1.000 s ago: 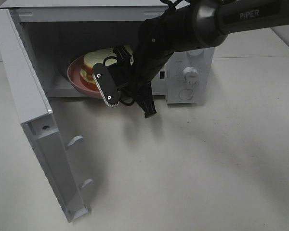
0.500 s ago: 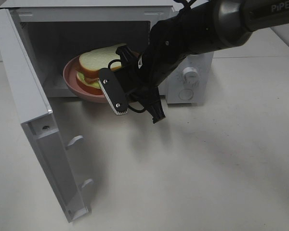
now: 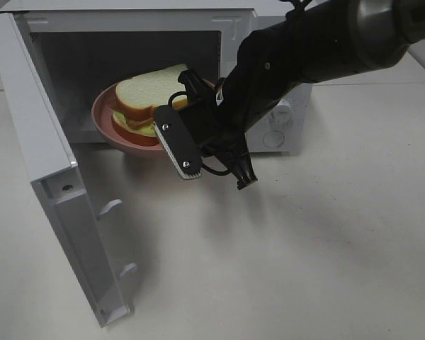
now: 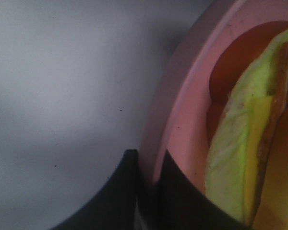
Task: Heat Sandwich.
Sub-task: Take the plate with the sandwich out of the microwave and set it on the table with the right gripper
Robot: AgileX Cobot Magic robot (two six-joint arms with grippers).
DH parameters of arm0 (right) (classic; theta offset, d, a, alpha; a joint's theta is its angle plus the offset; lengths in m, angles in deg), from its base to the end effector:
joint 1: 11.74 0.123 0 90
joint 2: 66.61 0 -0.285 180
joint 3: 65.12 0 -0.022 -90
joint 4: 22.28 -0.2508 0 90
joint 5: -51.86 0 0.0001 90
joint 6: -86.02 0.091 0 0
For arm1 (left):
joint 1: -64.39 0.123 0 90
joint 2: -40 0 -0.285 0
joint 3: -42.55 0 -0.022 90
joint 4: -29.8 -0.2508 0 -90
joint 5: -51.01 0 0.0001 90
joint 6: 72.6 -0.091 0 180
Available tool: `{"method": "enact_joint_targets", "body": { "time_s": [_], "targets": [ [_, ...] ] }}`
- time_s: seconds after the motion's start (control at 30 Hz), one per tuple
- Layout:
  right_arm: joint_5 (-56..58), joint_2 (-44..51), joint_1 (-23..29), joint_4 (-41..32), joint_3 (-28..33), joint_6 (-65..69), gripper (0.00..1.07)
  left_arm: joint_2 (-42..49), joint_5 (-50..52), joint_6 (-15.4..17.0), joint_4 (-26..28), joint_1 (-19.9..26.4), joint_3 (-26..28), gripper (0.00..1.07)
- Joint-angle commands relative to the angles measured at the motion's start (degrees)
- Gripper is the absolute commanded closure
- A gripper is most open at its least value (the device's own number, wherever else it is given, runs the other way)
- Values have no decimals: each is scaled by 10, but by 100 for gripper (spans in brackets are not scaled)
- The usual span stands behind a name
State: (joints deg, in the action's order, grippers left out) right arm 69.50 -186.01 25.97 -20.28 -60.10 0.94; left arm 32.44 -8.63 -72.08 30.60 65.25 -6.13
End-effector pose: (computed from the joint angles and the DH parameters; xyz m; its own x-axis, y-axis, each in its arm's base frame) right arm 0.3290 0.2531 0.1759 0.5728 -0.8193 -0.0240 -0.6549 -0.4399 -0.6146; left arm -0.0044 -0.0012 0.2784 -0.4363 -0.0227 -0.8995 -0.0112 0.9997 -0.0198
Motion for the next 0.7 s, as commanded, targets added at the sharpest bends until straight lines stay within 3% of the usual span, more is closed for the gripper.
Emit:
{"method": "enact_joint_targets", "body": {
  "time_s": [0.03, 0.7],
  "targets": [
    [-10, 20, -10, 1, 10, 15, 107, 12, 3, 2, 0, -2, -2, 10],
    [-19, 120, -10, 1, 113, 22, 107, 12, 3, 2, 0, -2, -2, 10]
  ]
}}
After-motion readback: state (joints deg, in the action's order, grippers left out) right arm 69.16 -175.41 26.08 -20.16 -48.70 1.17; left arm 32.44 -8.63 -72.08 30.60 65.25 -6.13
